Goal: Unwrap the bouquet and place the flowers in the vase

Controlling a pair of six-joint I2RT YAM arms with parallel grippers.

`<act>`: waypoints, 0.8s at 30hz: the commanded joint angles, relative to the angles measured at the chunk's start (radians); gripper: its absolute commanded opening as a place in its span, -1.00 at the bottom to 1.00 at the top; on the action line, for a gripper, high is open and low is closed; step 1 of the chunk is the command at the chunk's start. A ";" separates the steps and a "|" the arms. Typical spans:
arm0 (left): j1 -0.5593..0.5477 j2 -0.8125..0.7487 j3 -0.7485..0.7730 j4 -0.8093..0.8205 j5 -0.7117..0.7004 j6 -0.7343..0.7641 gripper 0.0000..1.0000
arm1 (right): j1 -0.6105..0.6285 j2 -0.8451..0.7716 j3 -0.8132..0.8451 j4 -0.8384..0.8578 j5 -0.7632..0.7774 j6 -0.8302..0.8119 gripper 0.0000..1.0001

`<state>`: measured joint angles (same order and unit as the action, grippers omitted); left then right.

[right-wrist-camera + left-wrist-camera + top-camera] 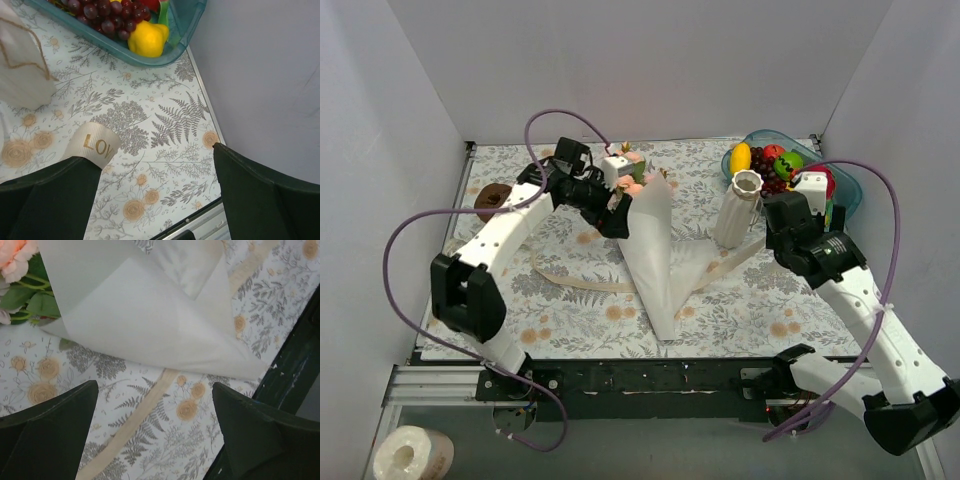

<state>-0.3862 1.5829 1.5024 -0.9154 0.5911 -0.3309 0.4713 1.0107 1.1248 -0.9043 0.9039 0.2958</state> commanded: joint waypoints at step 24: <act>-0.049 0.453 0.409 0.191 -0.065 -0.109 0.96 | -0.005 -0.123 -0.039 -0.234 -0.824 0.039 0.96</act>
<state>-0.4377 2.0621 1.8938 -0.7483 0.5316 -0.4423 0.4694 0.8536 1.1198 -1.1210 0.3248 0.3595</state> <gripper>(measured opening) 0.982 0.982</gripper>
